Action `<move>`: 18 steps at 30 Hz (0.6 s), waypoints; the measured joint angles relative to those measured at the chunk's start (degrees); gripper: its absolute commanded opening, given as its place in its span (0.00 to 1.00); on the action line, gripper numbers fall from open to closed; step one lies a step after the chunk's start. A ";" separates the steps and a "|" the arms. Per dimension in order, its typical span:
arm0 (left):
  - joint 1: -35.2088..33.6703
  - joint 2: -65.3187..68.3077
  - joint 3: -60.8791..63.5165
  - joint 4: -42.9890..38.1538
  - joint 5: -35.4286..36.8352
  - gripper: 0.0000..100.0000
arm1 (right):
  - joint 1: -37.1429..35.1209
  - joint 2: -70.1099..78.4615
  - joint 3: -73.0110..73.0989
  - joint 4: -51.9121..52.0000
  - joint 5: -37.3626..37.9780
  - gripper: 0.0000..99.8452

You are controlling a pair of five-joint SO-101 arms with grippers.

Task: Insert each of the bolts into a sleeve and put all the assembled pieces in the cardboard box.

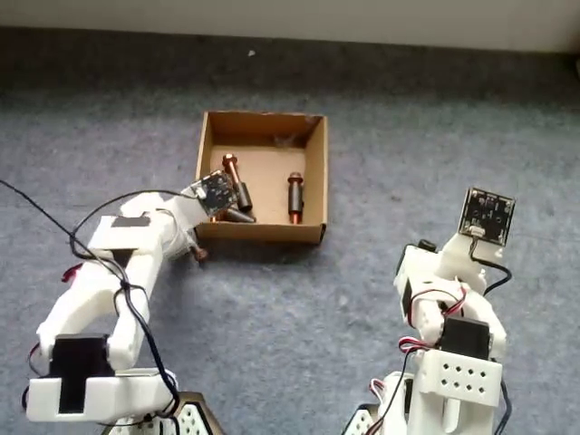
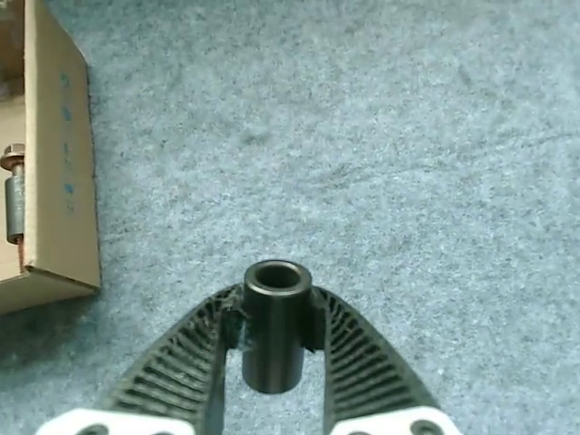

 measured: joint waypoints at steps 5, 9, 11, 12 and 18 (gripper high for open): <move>4.22 -1.41 0.79 -1.41 8.09 0.22 | 0.00 0.00 0.00 0.00 0.00 0.01; 7.47 -4.13 0.88 -0.97 12.48 0.22 | 0.00 0.00 0.00 0.00 0.00 0.01; 8.70 -5.71 0.88 0.35 13.27 0.22 | 0.00 0.00 0.00 0.00 0.00 0.01; 9.05 -6.59 0.88 1.23 13.54 0.22 | 0.00 0.00 0.00 0.00 0.00 0.01; 11.78 -12.84 0.79 9.05 14.33 0.22 | 0.00 0.00 0.00 0.00 0.00 0.01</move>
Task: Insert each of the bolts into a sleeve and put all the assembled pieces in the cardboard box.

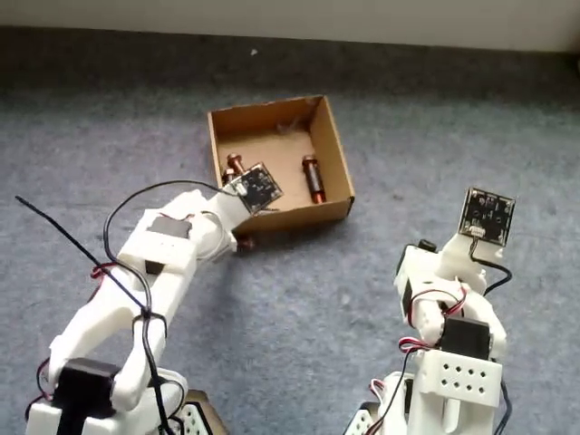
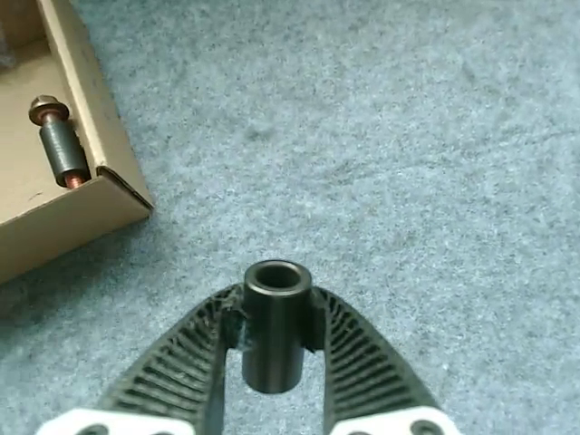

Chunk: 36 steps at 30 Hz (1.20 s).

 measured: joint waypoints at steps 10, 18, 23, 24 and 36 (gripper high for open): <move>1.14 -10.64 0.00 5.98 6.24 0.22 | 0.09 0.00 0.00 0.00 0.00 0.01; 1.58 -5.36 0.09 5.63 5.01 0.22 | 0.00 0.00 0.00 0.00 0.00 0.01; 1.58 4.13 -4.13 8.62 -0.62 0.22 | 0.00 0.00 0.00 0.00 0.00 0.01; 1.58 5.89 -5.98 10.55 -1.58 0.22 | 0.00 0.00 0.00 0.00 0.00 0.01; -2.81 20.22 -25.32 17.14 -1.93 0.22 | 0.00 0.00 0.00 0.00 0.00 0.01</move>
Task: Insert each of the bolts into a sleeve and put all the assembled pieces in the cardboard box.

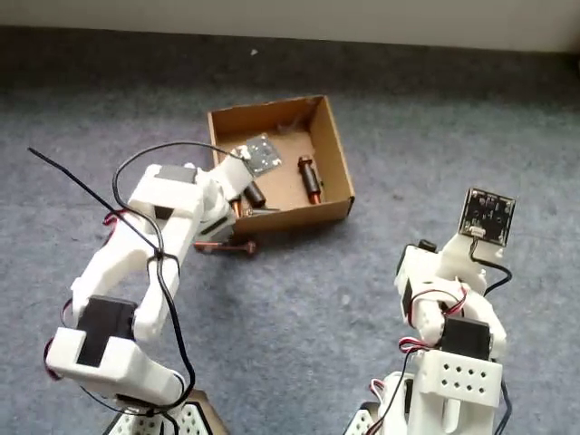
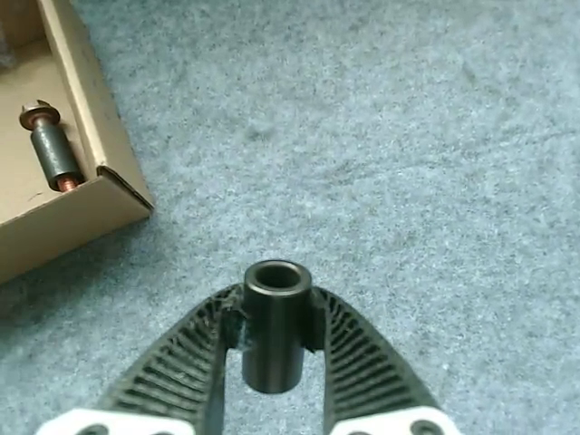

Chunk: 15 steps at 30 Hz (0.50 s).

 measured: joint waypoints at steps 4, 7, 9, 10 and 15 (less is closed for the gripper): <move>-0.62 3.96 -2.46 1.93 -2.64 0.22 | 0.00 0.00 0.00 0.00 0.00 0.01; -0.53 5.01 -3.52 5.98 -5.89 0.22 | 0.09 0.00 0.00 0.00 0.00 0.01; -0.26 5.01 -3.52 7.82 -6.33 0.22 | 0.00 0.00 0.00 0.00 0.00 0.01; -0.09 5.01 -3.52 8.18 -6.33 0.22 | 0.00 0.00 0.00 0.00 0.00 0.01; 0.09 -0.44 -3.34 9.76 -4.13 0.22 | 0.00 0.00 0.00 0.00 0.00 0.01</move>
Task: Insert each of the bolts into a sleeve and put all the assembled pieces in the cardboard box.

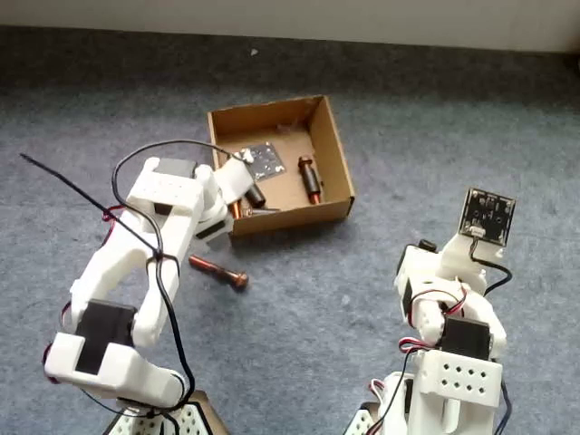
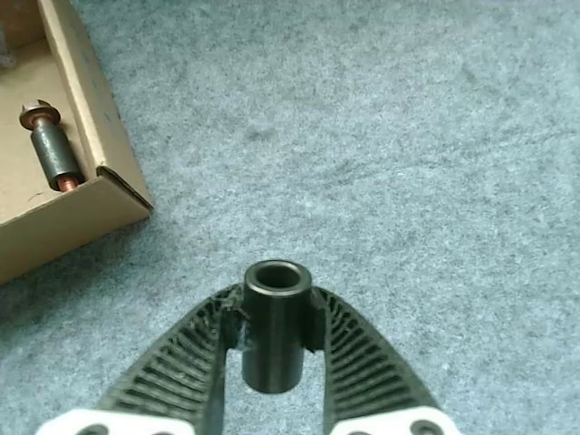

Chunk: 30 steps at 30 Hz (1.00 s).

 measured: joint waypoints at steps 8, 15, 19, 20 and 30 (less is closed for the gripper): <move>1.93 -11.96 7.03 4.40 -0.09 0.22 | 0.00 0.00 0.00 0.00 0.00 0.01; 5.89 -15.47 15.56 4.57 -13.98 0.22 | 0.00 0.00 0.00 0.00 0.00 0.01; 8.62 -15.56 17.23 4.57 -17.23 0.22 | 0.00 0.00 0.00 0.00 0.00 0.01; 9.23 -15.56 17.32 4.57 -17.49 0.22 | 0.00 0.00 0.00 0.00 0.00 0.01; 10.37 -9.76 16.44 1.49 -17.85 0.22 | 0.00 0.00 0.00 0.00 0.00 0.01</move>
